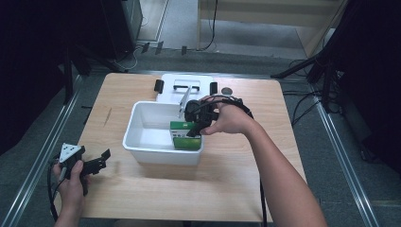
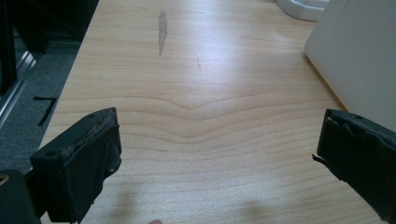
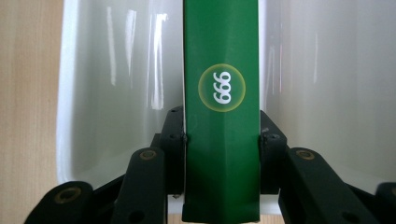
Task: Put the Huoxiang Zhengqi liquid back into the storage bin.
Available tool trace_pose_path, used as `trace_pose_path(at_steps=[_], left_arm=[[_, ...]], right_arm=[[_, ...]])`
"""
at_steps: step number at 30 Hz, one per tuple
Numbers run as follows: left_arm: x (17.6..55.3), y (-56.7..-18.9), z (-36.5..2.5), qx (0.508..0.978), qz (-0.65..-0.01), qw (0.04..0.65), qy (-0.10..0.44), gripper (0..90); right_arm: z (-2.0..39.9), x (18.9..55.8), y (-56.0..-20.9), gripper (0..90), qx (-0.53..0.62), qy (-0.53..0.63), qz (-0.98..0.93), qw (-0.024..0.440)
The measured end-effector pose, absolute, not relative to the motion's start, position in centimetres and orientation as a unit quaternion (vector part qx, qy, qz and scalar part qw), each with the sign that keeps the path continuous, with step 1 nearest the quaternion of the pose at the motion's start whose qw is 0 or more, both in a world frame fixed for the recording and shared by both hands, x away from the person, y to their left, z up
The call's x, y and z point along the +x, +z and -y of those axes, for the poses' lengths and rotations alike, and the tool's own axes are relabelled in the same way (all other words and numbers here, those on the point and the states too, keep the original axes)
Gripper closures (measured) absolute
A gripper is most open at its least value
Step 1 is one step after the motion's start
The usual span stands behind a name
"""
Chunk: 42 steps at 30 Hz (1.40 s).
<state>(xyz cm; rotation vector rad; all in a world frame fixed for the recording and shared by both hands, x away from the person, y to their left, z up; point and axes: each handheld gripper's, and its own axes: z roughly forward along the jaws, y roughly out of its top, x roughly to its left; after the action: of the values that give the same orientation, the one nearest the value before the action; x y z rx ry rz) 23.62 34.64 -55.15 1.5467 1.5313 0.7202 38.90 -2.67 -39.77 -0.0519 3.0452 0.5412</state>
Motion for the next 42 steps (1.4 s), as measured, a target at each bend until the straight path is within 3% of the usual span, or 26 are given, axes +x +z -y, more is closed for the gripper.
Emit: trace_pose_path(at_steps=[15,23,27,34,36,42], left_arm=[[23.6,-55.2,-34.6,0.615,-0.609,0.412,0.286,0.2],[23.6,-55.2,-34.6,0.615,-0.609,0.412,0.286,0.2],[23.6,-55.1,-34.6,0.615,-0.609,0.411,0.286,0.3],[23.6,-55.1,-34.6,0.616,-0.609,0.410,0.287,0.3],[23.6,-55.1,-34.6,0.617,-0.607,0.409,0.288,0.2],[23.6,-55.1,-34.6,0.616,-0.608,0.409,0.289,0.2]], right_arm=[[2.8,39.1,-40.6,61.5,0.002,0.175,-0.984,0.020],[3.4,38.7,-39.5,37.9,0.029,0.196,-0.980,0.019],[4.0,38.3,-38.7,23.9,0.064,0.213,-0.974,0.039],[6.1,37.3,-36.8,10.8,0.121,0.283,-0.948,0.085],[6.7,37.1,-36.6,0.0,0.150,0.290,-0.940,0.100],[9.4,36.8,-36.0,0.0,0.198,0.324,-0.916,0.130]])
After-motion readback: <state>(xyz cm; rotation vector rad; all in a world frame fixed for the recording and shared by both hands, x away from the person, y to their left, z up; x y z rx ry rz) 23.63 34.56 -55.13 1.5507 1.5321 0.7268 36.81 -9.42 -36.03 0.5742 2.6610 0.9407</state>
